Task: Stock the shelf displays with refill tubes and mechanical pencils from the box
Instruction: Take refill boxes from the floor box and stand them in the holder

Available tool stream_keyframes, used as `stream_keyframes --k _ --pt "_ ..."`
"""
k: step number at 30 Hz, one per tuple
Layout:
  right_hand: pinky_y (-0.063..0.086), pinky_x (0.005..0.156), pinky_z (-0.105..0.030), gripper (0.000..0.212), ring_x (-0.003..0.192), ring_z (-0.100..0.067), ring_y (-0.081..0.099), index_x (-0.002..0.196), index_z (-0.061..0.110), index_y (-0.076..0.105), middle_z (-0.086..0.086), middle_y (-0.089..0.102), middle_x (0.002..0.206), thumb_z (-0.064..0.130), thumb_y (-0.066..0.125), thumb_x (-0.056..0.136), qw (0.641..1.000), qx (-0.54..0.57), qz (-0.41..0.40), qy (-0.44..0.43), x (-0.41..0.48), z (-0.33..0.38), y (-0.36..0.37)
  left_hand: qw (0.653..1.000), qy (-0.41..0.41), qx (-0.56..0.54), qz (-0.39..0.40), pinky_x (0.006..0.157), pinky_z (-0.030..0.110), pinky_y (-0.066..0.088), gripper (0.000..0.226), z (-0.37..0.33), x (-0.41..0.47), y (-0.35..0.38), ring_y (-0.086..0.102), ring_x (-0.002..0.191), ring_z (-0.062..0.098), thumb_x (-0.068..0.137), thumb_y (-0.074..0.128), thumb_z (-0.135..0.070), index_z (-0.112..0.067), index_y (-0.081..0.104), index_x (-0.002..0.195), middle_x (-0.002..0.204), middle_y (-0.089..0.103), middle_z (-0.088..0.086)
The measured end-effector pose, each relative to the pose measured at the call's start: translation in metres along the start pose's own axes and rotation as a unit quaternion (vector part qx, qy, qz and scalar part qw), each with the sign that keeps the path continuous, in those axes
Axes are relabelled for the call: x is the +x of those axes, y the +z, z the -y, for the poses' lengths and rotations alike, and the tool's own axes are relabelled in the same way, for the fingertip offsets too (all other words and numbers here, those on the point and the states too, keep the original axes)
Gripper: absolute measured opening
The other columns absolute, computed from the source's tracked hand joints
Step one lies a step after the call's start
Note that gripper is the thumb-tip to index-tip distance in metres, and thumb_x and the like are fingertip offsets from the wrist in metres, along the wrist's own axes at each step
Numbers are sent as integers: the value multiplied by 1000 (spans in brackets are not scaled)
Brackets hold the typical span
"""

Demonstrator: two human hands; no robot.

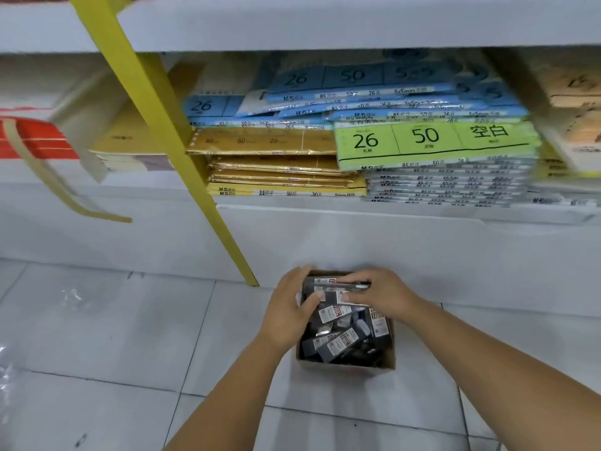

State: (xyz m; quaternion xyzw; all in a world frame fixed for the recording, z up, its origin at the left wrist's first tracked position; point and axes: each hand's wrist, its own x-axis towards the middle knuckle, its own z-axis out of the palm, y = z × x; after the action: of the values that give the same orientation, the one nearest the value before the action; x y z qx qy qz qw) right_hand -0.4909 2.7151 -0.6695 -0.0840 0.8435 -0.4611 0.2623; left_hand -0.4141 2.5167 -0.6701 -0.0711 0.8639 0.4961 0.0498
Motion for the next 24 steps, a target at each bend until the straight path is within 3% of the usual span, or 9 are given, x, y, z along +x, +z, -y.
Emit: stream_keyframes --k 3,6,10,13,15,18,21,24 --pt "46 80 -14 34 88 2 62 105 30 74 15 67 98 19 82 74 999 -19 32 -12 -6 9 -11 994 37 78 65 123 36 19 53 -15 11 -7 27 148 16 99 60 -24 -20 41 149 158 35 2" --pt "46 86 -20 33 96 -7 64 104 33 74 7 70 105 21 82 74 998 -25 53 -23 -12 18 -17 987 26 108 119 119 27 23 52 -23 13 -14 34 145 19 100 58 -25 -19 42 149 156 40 4" --pt "45 76 -8 35 91 -2 65 99 38 72 10 71 101 18 83 74 997 -19 64 -31 -17 23 -21 977 -35 120 174 95 10 30 52 -24 8 -18 47 131 18 101 54 -36 -23 41 150 141 53 1" --pt "44 72 -5 40 84 9 64 103 35 71 17 69 99 13 84 72 997 14 68 -28 -16 17 -17 973 -21 103 205 79 -2 34 41 -22 9 -13 57 104 16 102 55 -29 -17 52 141 105 59 -11" --pt "43 70 -3 48 84 12 63 112 29 70 18 67 103 9 84 71 998 25 63 -16 -12 9 -11 971 -40 81 223 82 9 46 31 -14 13 -7 62 98 16 100 58 -29 -20 59 129 103 66 -8" --pt "45 76 -5 62 90 8 62 122 29 64 14 65 111 8 85 68 998 38 57 -6 -4 0 -4 971 -91 77 208 72 11 45 21 1 18 -2 63 95 15 94 66 -37 -27 60 111 101 66 -5" --pt "45 75 -5 69 93 6 60 125 35 59 15 63 113 10 86 66 998 40 56 -6 6 -3 1 971 -135 43 191 83 27 53 20 14 26 4 67 94 16 88 73 -38 -25 61 98 100 70 0" --pt "47 73 -10 69 91 6 61 121 39 57 14 64 112 10 87 65 997 61 53 -6 14 -7 7 970 -169 4 177 92 44 56 29 17 32 3 68 100 24 85 77 -35 -17 64 104 106 71 9"
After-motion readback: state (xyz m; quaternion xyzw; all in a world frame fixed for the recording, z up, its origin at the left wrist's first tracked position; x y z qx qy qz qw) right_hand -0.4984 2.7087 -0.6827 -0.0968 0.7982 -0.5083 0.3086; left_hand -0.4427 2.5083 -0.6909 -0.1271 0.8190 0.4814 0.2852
